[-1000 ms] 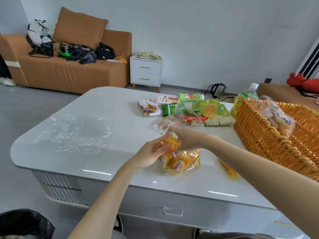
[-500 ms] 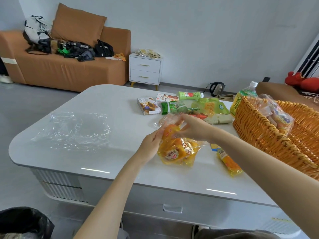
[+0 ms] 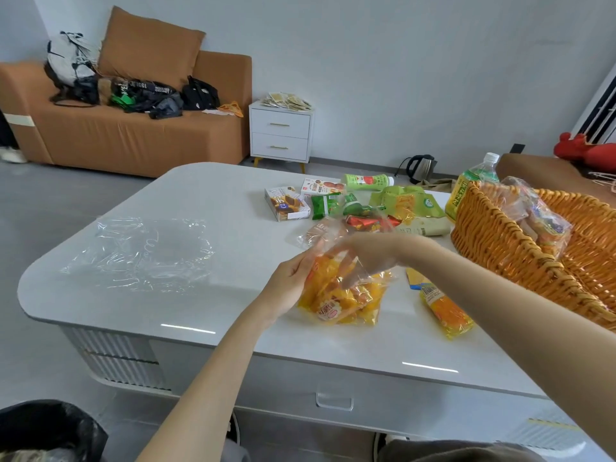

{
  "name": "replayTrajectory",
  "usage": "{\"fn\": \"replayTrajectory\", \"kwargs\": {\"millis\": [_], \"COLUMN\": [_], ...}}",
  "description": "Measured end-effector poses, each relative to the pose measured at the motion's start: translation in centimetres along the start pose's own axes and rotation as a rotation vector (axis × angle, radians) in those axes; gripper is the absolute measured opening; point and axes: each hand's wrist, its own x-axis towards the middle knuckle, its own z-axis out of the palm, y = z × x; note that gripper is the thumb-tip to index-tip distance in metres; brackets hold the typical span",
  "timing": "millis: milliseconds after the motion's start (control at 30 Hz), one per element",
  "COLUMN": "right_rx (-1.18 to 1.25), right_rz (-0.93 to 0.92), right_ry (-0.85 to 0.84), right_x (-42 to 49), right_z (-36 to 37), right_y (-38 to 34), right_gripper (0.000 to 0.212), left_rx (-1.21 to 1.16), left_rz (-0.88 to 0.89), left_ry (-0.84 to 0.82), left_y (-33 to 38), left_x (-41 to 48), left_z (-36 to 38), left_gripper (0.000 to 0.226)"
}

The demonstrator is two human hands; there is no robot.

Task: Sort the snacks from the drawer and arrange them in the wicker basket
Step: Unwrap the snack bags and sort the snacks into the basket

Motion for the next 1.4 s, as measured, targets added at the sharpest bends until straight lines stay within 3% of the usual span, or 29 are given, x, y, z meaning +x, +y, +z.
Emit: {"fn": "replayTrajectory", "kwargs": {"millis": [100,267,433,567,700,900,1167,1233,1333,1400], "right_rx": [-0.098,-0.078,-0.037,-0.132,-0.168,-0.075,-0.273,-0.201,-0.035,-0.056], "right_rz": [0.128,0.107,-0.048,-0.063,0.04,-0.021,0.002,-0.01,-0.054,-0.054], "right_ry": [0.088,0.263,0.501,0.334,0.206,0.24,-0.158,-0.12,0.146,0.17], "right_x": [-0.5,-0.5,-0.8,-0.7,0.2,-0.4,-0.1,-0.6,-0.8,-0.3], "right_z": [0.3,0.8,-0.3,0.8,1.0,0.7,1.1,0.2,-0.1,1.0], "right_y": [-0.4,0.6,0.8,0.3,0.3,0.5,-1.3,-1.0,-0.2,-0.3], "right_gripper": [0.098,0.039,0.018,0.028,0.027,0.038,0.051,0.058,0.052,0.049], "left_rx": [-0.006,-0.009,-0.065,-0.116,-0.117,-0.11,-0.094,-0.117,-0.152,-0.178], "left_rz": [-0.005,0.003,-0.008,-0.044,-0.049,-0.072,-0.041,-0.055,-0.061,-0.063], "left_ry": [-0.03,-0.032,-0.032,-0.013,-0.047,-0.068,-0.042,-0.022,-0.013,-0.005], "left_y": [0.2,-0.1,0.0,-0.1,-0.1,-0.3,-0.2,-0.1,0.2,0.2], "left_x": [0.1,0.4,0.4,0.5,0.4,0.5,0.2,0.4,0.5,0.5], "left_z": [0.6,0.5,0.3,0.6,0.7,0.3,0.9,0.8,0.6,0.7], "left_gripper": [0.04,0.04,0.041,0.039,0.037,0.044,0.033,0.038,0.042,0.04]}}
